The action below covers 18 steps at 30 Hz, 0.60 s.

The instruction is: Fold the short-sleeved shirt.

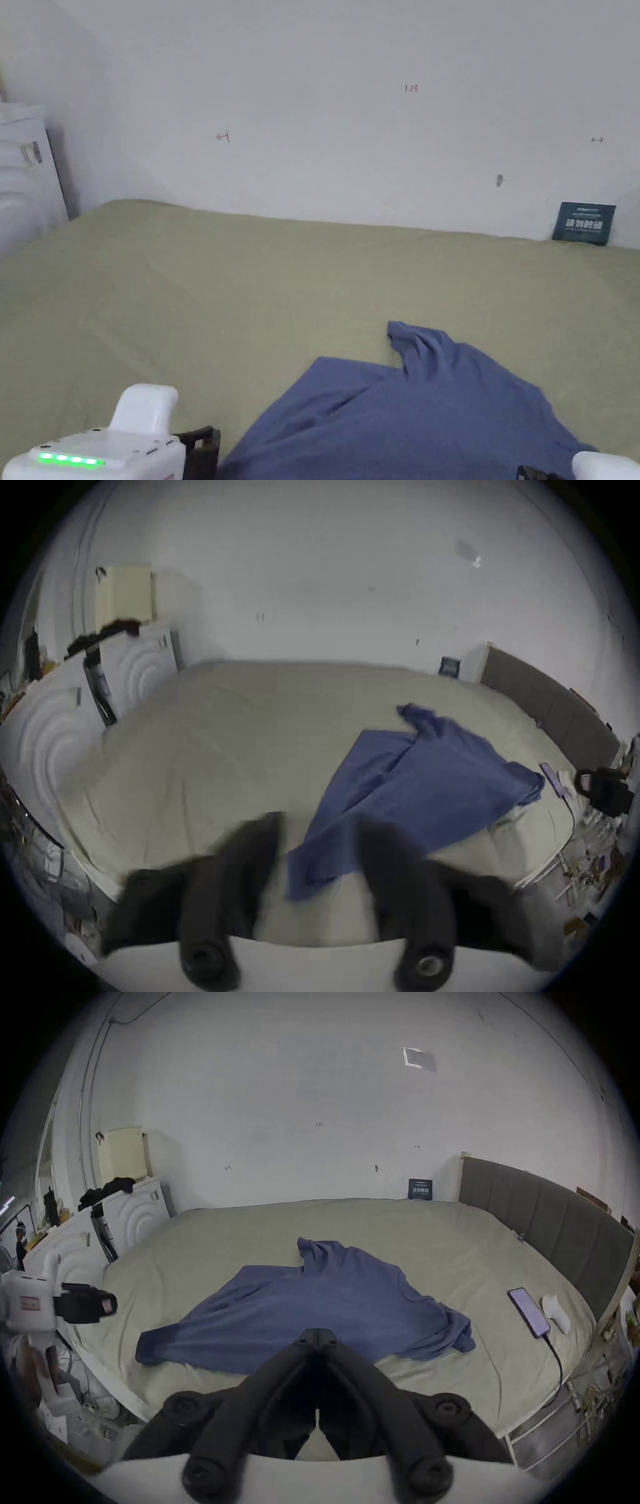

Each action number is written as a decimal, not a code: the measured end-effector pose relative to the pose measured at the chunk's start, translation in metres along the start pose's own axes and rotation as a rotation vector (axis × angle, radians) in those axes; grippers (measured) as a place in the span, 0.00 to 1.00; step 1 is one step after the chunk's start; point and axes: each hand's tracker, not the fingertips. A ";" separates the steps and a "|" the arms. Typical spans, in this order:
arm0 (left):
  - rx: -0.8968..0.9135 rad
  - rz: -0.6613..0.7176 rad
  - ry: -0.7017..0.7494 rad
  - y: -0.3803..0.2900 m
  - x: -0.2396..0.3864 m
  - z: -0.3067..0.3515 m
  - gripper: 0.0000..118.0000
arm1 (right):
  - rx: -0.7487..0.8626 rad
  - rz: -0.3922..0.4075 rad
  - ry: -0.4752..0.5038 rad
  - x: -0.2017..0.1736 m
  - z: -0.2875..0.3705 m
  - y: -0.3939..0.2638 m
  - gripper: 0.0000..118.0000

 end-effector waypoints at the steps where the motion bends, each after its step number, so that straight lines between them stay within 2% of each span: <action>1: -0.008 0.051 0.028 0.000 -0.009 -0.011 0.65 | -0.005 -0.011 0.013 0.002 -0.003 0.002 0.01; 2: -0.031 0.078 0.013 -0.001 -0.016 -0.022 0.73 | -0.008 -0.018 0.015 0.004 -0.007 0.003 0.01; 4: -0.067 0.107 -0.054 -0.006 -0.027 -0.046 0.74 | -0.016 -0.025 0.023 0.006 -0.014 0.004 0.01; 9: -0.243 0.052 -0.051 -0.029 -0.022 -0.090 0.74 | -0.055 -0.025 0.039 0.007 -0.026 0.006 0.01; 13: -0.322 -0.095 0.022 -0.045 0.001 -0.107 0.73 | -0.067 -0.027 0.036 0.010 -0.034 0.007 0.01; 14: -0.315 -0.092 -0.006 -0.047 0.003 -0.105 0.68 | -0.072 -0.031 0.036 0.011 -0.036 0.007 0.01; 17: -0.283 -0.053 -0.048 -0.044 0.007 -0.094 0.11 | -0.077 -0.033 0.034 0.012 -0.042 0.007 0.01; 18: -0.271 -0.045 -0.041 -0.041 0.008 -0.091 0.07 | -0.078 -0.032 0.032 0.013 -0.044 0.008 0.01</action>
